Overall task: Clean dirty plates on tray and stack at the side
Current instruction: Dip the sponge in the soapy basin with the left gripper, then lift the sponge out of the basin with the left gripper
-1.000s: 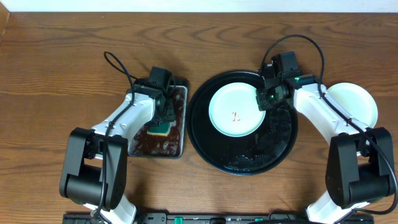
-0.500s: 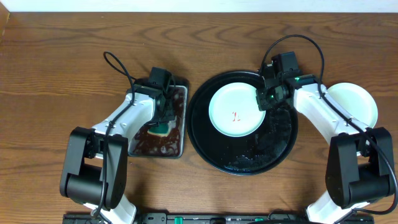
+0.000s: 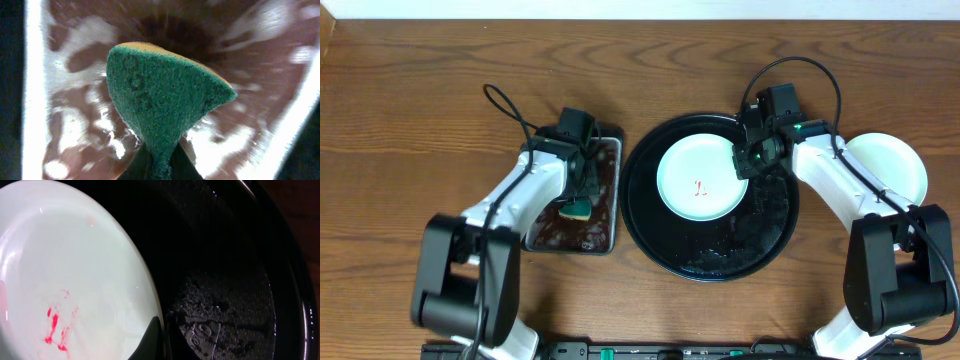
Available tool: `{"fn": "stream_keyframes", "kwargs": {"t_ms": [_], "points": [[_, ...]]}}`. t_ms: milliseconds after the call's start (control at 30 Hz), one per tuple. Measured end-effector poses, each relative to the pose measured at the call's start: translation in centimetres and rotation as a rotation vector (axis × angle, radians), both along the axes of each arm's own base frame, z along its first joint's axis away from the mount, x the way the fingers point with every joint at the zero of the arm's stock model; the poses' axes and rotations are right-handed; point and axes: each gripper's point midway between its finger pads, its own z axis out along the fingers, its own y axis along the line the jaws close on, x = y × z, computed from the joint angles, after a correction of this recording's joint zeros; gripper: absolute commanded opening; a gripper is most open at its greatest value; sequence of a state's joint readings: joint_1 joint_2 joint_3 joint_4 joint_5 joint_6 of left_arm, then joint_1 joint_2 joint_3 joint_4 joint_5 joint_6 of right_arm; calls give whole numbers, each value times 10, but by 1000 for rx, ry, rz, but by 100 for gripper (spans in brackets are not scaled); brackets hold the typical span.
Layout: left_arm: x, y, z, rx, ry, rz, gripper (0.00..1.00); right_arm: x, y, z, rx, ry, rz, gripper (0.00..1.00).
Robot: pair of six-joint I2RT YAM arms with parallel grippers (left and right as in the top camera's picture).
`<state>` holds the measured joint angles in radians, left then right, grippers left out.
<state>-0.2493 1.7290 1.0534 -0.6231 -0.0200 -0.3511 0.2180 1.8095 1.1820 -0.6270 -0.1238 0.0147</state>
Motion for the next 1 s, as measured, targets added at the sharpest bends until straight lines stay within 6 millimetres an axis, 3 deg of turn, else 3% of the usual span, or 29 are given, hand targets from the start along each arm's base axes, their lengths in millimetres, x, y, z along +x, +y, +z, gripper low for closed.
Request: {"fn": "stream_keyframes", "kwargs": {"t_ms": [167, 300, 667, 1000], "points": [[11, -11, 52, -97, -156, -11, 7, 1, 0, 0, -1, -6, -1, 1], [17, -17, 78, -201, -227, -10, 7, -2, -1, -3, -6, 4, -2, 1], [27, -21, 92, -448, -242, -8, 7, -19, -6, -37, 12, 17, -72, 1], [31, -35, 107, -576, -280, -108, 7, -15, -2, -38, 58, -71, -82, 1]]}}
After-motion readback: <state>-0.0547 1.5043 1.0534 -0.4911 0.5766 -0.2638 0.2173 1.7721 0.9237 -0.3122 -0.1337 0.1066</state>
